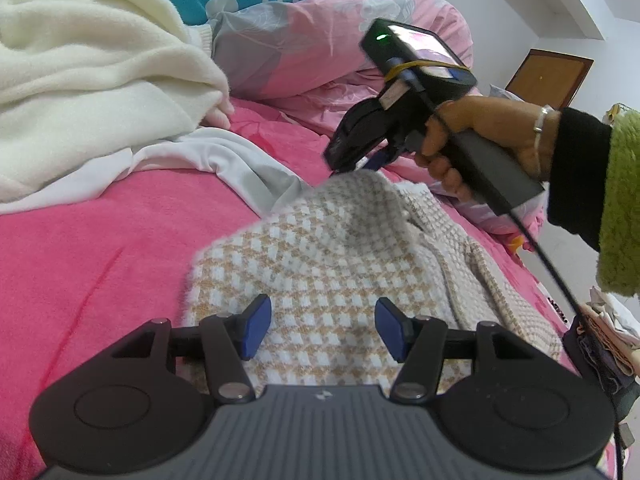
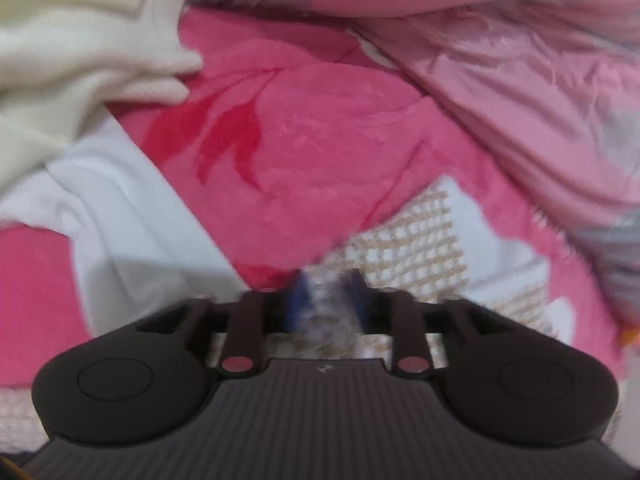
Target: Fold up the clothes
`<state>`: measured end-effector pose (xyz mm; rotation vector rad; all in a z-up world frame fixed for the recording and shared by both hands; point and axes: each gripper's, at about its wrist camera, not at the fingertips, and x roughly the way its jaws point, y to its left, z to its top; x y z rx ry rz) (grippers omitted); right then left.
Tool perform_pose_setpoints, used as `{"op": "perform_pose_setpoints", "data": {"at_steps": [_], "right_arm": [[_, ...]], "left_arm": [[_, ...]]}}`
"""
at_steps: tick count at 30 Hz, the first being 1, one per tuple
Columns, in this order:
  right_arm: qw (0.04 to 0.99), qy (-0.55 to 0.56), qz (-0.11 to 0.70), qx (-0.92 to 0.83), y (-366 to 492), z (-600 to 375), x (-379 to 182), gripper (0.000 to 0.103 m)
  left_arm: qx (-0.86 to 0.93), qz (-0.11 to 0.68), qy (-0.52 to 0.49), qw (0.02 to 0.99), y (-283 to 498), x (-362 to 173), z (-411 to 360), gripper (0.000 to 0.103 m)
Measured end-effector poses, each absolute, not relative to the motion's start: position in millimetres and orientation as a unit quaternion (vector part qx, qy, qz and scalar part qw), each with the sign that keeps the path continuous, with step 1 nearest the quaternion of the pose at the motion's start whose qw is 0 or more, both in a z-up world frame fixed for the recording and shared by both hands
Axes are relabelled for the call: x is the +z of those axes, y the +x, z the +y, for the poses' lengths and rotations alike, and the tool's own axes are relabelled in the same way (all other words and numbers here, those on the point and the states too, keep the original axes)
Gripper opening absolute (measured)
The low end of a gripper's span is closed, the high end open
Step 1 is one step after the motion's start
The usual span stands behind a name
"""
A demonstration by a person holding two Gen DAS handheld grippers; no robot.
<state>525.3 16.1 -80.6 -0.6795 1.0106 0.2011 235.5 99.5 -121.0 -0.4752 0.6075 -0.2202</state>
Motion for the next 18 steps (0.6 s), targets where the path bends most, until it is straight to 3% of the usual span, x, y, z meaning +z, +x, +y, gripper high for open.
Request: {"op": "perform_pose_setpoints", "data": {"at_steps": [2, 4, 6, 8, 9, 13, 18], "right_arm": [[0.813, -0.341, 0.467, 0.076, 528.9, 18.9, -83.2, 0.065], [0.814, -0.312, 0.482, 0.086, 533.3, 12.9, -83.3, 0.061], [0.809, -0.293, 0.499, 0.101, 533.4, 8.1, -88.7, 0.038], [0.814, -0.282, 0.495, 0.111, 529.8, 5.0, -91.1, 0.024], [0.824, -0.267, 0.487, 0.113, 528.3, 2.4, -88.3, 0.023], [0.871, -0.095, 0.464, 0.131, 534.6, -36.5, -73.0, 0.015], [0.874, 0.103, 0.443, 0.172, 542.7, -89.6, -94.3, 0.009]], "left_arm": [[-0.107, 0.296, -0.232, 0.921, 235.9, -121.0, 99.6, 0.059], [-0.107, 0.296, -0.232, 0.920, 236.5, -121.4, 99.8, 0.059], [-0.107, 0.296, -0.232, 0.920, 236.7, -121.5, 99.7, 0.059], [-0.107, 0.296, -0.232, 0.920, 236.5, -121.5, 99.5, 0.059], [-0.107, 0.295, -0.233, 0.920, 236.4, -121.5, 99.5, 0.059], [-0.108, 0.295, -0.234, 0.920, 236.3, -122.1, 98.6, 0.059], [-0.107, 0.295, -0.229, 0.921, 236.8, -122.4, 98.1, 0.059]]}}
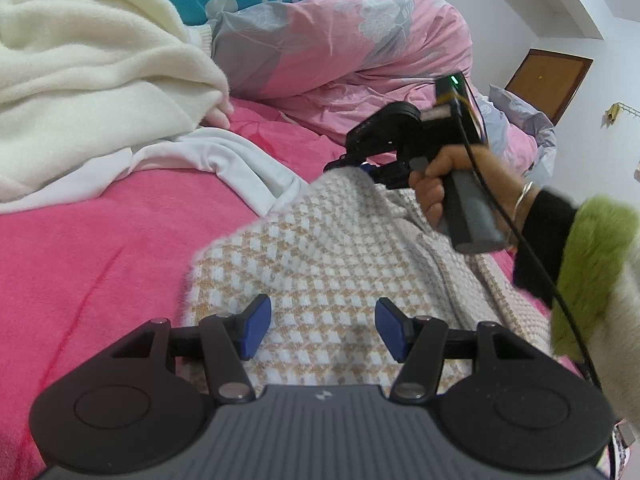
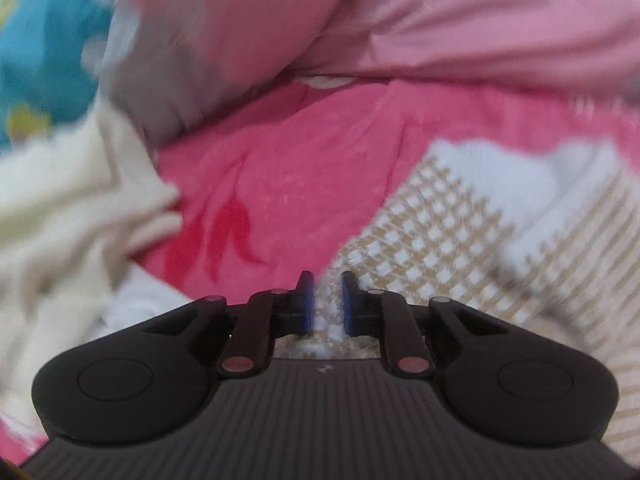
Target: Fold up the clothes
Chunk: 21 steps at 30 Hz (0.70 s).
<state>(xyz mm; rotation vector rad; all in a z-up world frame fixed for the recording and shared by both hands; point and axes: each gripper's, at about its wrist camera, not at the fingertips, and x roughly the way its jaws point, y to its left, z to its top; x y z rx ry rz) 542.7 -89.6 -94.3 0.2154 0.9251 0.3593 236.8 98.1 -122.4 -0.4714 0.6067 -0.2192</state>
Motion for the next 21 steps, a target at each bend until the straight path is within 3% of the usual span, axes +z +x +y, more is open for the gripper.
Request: {"op": "perform_pose_setpoints", "data": {"at_steps": [3, 9, 12, 16, 21], "right_arm": [[0.873, 0.189, 0.413, 0.177, 549.9, -111.1, -107.9, 0.000], [0.895, 0.210, 0.364, 0.153, 566.6, -117.1, -108.0, 0.000], [0.916, 0.160, 0.318, 0.187, 545.8, -118.4, -70.6, 0.000], [0.908, 0.044, 0.318, 0.269, 490.2, -105.3, -30.0, 0.000], [0.872, -0.090, 0.397, 0.272, 465.4, -70.7, -71.1, 0.000]], "left_arm": [[-0.106, 0.297, -0.229, 0.921, 237.1, -122.7, 98.0, 0.059], [-0.108, 0.297, -0.234, 0.920, 236.2, -123.3, 99.1, 0.059], [-0.109, 0.297, -0.235, 0.919, 236.1, -123.4, 99.2, 0.059], [-0.110, 0.297, -0.236, 0.919, 237.0, -123.5, 99.7, 0.059], [-0.111, 0.295, -0.238, 0.919, 237.9, -123.8, 100.0, 0.059]]}}
